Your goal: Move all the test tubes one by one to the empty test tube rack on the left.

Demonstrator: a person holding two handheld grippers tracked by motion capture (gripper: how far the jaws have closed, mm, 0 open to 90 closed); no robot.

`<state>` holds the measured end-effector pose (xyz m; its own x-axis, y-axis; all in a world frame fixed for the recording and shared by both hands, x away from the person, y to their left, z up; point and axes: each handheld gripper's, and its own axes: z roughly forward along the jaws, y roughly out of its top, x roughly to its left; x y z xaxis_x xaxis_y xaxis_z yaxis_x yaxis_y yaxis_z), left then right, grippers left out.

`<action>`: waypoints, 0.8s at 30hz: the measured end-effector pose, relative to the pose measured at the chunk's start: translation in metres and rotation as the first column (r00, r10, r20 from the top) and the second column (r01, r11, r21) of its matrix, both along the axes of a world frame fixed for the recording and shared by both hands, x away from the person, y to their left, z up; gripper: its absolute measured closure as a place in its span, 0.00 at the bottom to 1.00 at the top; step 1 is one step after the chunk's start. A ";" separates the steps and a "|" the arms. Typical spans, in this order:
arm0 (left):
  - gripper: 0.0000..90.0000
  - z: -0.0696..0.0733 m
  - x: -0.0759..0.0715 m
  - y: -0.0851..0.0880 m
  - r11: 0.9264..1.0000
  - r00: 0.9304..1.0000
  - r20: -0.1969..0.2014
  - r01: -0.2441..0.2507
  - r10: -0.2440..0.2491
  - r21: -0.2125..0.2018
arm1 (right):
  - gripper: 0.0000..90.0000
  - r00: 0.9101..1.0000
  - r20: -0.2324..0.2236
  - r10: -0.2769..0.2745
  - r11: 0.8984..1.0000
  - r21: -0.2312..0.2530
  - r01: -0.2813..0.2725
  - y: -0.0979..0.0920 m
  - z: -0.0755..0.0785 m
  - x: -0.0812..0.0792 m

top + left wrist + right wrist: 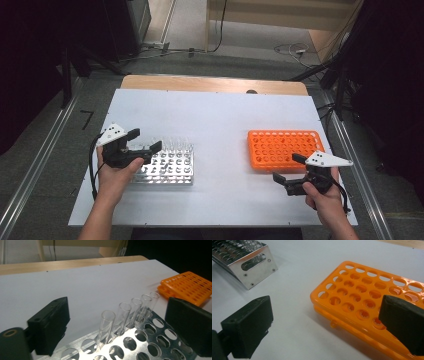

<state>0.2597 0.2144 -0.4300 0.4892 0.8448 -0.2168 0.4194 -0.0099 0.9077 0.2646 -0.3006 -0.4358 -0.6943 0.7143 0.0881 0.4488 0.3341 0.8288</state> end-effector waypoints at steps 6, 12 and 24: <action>0.00 0.004 -0.007 -0.002 0.999 0.999 0.044 0.026 -0.025 -0.019 | 0.00 1.000 -0.003 -0.009 1.000 -0.006 0.009 0.000 -0.001 0.001; 0.00 0.004 -0.013 -0.007 1.000 0.999 0.042 0.030 -0.031 0.004 | 0.00 1.000 -0.001 -0.017 1.000 -0.011 0.017 0.000 -0.003 0.001; 0.00 -0.003 -0.037 -0.013 0.998 0.997 0.044 0.061 -0.062 0.026 | 0.00 0.999 0.002 -0.032 0.999 -0.004 0.032 -0.007 -0.004 0.004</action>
